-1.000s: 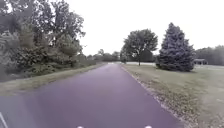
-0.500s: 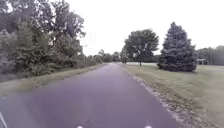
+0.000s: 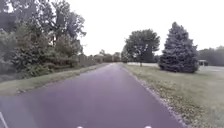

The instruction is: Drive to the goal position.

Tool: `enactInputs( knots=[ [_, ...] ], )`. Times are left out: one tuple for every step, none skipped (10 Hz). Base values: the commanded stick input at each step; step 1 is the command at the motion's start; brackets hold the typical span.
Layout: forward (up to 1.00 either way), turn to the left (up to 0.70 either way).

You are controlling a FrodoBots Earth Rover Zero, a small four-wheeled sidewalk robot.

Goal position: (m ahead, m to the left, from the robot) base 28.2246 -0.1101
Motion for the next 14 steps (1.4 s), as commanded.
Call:
enactInputs(
  knots=[
    [0.70,-0.14],
    [0.70,-0.14],
    [0.70,-0.13],
    [0.70,-0.04],
    [0.70,0.00],
    [0.70,0.00],
    [0.70,0.00],
    [0.70,0.00],
    [0.70,0.00],
    [0.70,0.00],
    [0.70,0.00],
    [0.70,0.00],
    [0.70,0.00],
    [0.70,0.00]
  ],
)
